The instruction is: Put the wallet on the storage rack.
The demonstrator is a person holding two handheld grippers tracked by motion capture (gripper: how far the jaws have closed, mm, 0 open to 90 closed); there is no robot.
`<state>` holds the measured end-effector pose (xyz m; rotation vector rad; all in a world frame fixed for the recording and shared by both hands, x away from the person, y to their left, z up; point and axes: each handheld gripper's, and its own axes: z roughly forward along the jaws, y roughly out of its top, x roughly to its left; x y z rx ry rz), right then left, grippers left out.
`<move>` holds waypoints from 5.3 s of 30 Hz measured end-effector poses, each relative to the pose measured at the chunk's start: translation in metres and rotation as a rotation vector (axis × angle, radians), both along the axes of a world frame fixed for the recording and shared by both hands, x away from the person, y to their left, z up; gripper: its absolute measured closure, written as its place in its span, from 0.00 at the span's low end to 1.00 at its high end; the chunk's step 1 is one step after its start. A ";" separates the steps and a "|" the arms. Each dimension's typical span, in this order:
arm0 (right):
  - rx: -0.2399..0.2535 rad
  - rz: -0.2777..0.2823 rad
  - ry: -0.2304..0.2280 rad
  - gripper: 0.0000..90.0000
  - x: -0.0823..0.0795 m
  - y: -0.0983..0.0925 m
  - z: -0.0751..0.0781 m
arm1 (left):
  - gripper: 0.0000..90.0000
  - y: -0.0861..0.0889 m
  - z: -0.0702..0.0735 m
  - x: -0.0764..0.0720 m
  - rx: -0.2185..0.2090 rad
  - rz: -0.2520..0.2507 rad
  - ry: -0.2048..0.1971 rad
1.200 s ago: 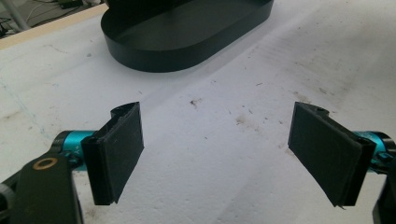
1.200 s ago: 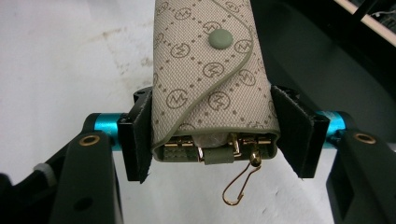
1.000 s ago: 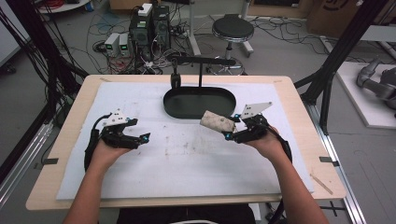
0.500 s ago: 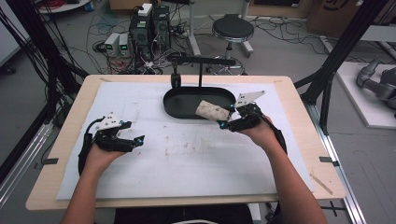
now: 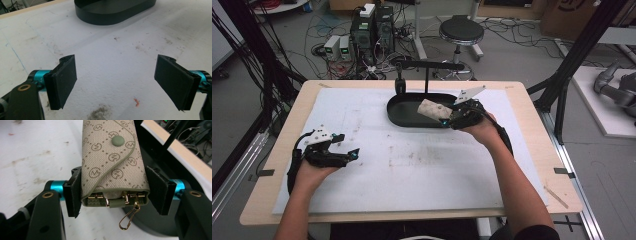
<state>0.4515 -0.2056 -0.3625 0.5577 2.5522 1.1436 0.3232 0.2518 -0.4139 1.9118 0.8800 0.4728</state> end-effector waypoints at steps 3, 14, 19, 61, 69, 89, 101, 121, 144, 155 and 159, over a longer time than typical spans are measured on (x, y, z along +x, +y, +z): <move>0.005 -0.008 0.003 0.41 0.007 0.003 -0.001 | 0.20 0.002 0.000 -0.001 -0.001 0.004 0.000; -0.026 -0.023 0.015 0.41 0.028 0.019 -0.007 | 0.20 0.008 0.001 -0.003 -0.016 0.016 -0.002; -0.026 -0.025 0.011 0.41 0.035 0.026 -0.011 | 0.20 0.011 0.002 -0.003 -0.023 0.022 -0.007; -0.218 -0.093 0.123 0.39 0.093 0.063 -0.065 | 0.20 0.016 -0.002 0.000 -0.024 0.030 0.012; -0.176 -0.126 0.145 0.29 0.093 0.055 -0.060 | 0.20 0.017 -0.002 0.000 -0.023 0.037 0.014; -0.031 -0.140 0.112 0.23 0.045 0.028 -0.013 | 0.20 0.009 0.000 0.003 -0.029 0.011 0.007; 0.018 -0.156 0.057 0.23 0.007 0.000 -0.004 | 0.20 0.001 -0.001 0.009 -0.027 -0.010 0.014; 0.183 -0.197 0.006 0.23 -0.069 -0.054 -0.035 | 0.20 -0.012 -0.004 0.015 -0.022 -0.043 0.021; 0.195 -0.285 -0.018 0.21 -0.093 -0.082 -0.066 | 0.20 -0.029 -0.012 0.006 -0.026 -0.068 0.009; 0.195 -0.299 -0.010 0.21 -0.093 -0.082 -0.067 | 0.20 -0.031 -0.013 0.007 -0.023 -0.077 -0.004; 0.201 -0.305 -0.005 0.21 -0.092 -0.084 -0.068 | 0.20 -0.030 -0.013 0.007 -0.025 -0.073 0.003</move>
